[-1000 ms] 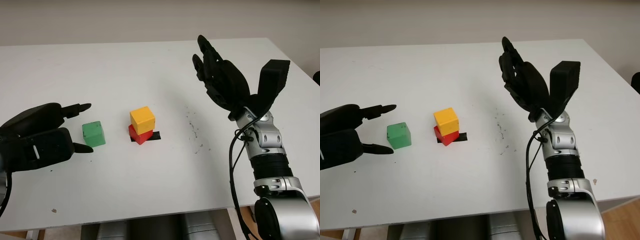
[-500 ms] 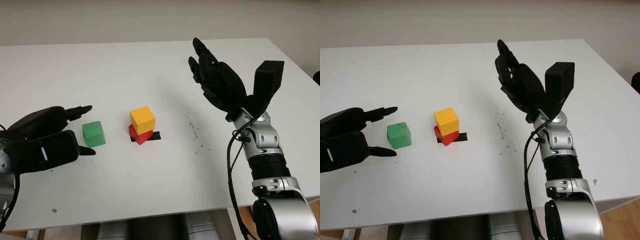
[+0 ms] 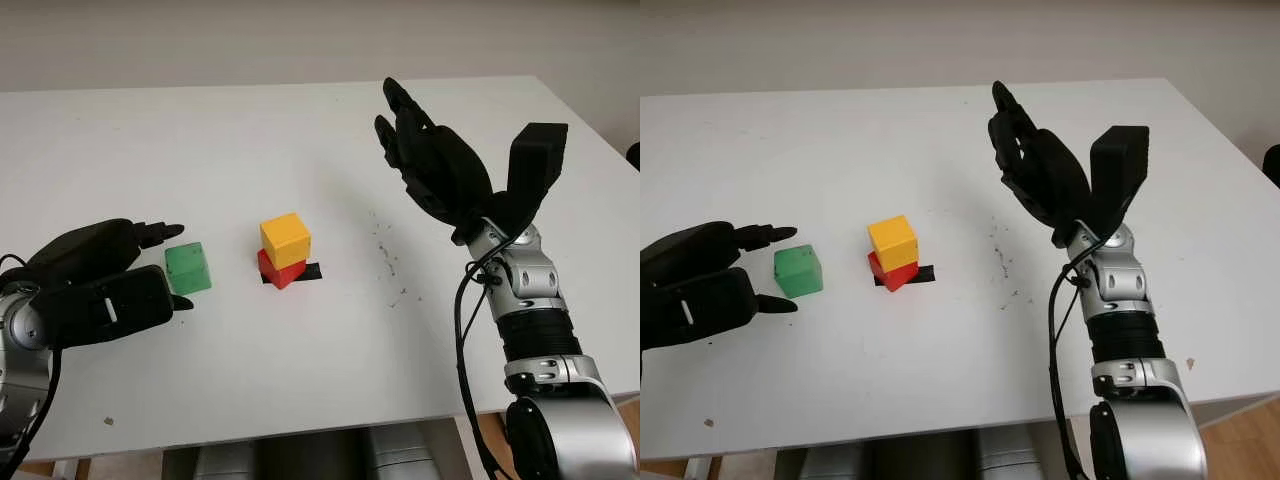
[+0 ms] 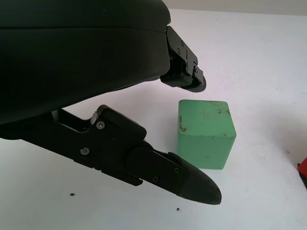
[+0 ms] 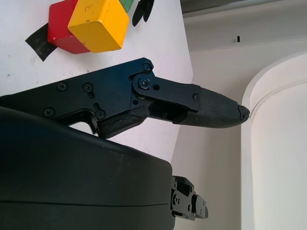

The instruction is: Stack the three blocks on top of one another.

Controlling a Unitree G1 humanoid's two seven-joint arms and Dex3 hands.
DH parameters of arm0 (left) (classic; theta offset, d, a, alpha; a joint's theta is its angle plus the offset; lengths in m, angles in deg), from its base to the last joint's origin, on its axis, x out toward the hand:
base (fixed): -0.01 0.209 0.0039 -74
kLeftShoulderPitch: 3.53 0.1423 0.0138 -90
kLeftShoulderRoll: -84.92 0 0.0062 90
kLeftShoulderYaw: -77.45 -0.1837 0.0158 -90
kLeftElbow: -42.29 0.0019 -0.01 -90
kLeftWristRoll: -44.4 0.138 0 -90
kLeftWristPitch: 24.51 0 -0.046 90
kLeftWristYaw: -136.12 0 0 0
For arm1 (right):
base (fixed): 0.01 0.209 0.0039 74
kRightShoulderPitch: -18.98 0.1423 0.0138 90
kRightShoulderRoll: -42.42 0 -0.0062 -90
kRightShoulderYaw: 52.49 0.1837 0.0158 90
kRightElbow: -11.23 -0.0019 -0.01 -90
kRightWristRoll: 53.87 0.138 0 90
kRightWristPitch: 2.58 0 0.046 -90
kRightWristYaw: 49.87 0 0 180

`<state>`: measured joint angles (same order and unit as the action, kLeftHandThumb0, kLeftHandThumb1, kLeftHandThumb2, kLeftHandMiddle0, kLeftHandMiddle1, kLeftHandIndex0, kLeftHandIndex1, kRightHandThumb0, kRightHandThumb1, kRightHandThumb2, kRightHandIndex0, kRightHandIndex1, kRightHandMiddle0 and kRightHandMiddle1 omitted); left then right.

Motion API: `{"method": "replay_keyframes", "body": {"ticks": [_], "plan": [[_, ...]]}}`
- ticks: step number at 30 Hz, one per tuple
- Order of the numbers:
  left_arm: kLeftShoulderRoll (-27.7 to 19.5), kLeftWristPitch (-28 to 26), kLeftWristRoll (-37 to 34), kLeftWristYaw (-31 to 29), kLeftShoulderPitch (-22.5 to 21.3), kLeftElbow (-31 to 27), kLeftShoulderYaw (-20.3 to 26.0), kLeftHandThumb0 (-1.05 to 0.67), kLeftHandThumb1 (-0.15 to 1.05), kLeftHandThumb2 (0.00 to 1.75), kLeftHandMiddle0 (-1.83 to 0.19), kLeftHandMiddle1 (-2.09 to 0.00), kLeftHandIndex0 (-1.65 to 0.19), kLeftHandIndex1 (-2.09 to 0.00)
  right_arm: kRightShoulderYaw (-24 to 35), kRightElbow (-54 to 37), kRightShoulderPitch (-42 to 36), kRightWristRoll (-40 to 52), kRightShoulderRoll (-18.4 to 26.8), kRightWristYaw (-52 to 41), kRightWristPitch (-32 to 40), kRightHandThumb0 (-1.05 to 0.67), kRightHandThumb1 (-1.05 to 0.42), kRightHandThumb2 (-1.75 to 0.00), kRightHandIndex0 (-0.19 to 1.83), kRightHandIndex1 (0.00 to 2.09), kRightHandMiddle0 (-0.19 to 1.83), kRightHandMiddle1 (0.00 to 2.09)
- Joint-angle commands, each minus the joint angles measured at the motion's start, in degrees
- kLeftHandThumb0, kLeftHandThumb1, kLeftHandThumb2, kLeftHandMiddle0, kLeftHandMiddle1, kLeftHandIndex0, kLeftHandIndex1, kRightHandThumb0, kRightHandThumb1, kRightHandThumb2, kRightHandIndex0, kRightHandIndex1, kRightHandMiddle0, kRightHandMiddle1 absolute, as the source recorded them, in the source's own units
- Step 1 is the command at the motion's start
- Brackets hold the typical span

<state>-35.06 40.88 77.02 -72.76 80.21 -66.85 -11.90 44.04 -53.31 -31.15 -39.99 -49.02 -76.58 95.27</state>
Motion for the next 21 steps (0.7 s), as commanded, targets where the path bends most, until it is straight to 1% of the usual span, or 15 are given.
{"method": "replay_keyframes", "body": {"ticks": [1,7,14,15,16,19,21], "plan": [[0.9,0.4,0.2,1.0,-0.4,0.4,-0.2,-0.67,0.93,0.05,-0.15,-0.05,-0.4,-0.13,0.4,-1.3,-0.2,0.4,0.4,-0.1,0.4,-0.75,-1.05,-0.65,-0.19,0.0,-0.19,0.0],[3.0,2.1,-0.5,3.6,0.1,1.7,0.0,-0.63,0.92,0.05,-0.18,-0.06,-0.45,-0.16,0.7,-1.3,0.0,0.5,0.4,0.0,0.9,-0.76,-1.05,-0.63,-0.19,0.0,-0.19,0.0],[4.9,5.7,-1.1,8.0,0.7,4.0,0.5,-0.68,0.92,0.05,-0.26,-0.09,-0.55,-0.24,1.0,-1.6,0.0,0.5,0.5,0.2,1.1,-0.74,-1.05,-0.63,-0.19,0.0,-0.19,0.02],[5.1,6.3,-1.0,8.7,0.8,4.3,0.5,-0.65,0.91,0.05,-0.29,-0.09,-0.58,-0.27,1.1,-1.6,0.0,0.5,0.5,0.2,1.1,-0.73,-1.05,-0.63,-0.19,0.0,-0.19,0.01],[5.2,6.8,-0.6,9.5,0.9,4.7,0.3,-0.63,0.91,0.05,-0.3,-0.08,-0.56,-0.34,1.1,-1.6,0.0,0.6,0.6,0.1,1.0,-0.73,-1.05,-0.63,-0.19,0.0,-0.19,0.0],[5.3,8.3,0.4,11.1,1.2,5.8,0.0,-0.55,0.9,0.05,-0.33,-0.06,-0.33,-0.85,1.5,-1.5,0.1,1.1,0.6,-0.3,1.1,-0.72,-1.05,-0.63,-0.19,0.0,-0.19,0.0],[5.1,9.4,1.1,11.9,1.3,6.5,-0.3,-0.52,0.9,0.05,-0.34,-0.06,-0.27,-0.98,1.6,-1.6,0.1,1.2,0.6,-0.4,1.2,-0.72,-1.05,-0.62,-0.19,0.0,-0.19,0.0]]}}
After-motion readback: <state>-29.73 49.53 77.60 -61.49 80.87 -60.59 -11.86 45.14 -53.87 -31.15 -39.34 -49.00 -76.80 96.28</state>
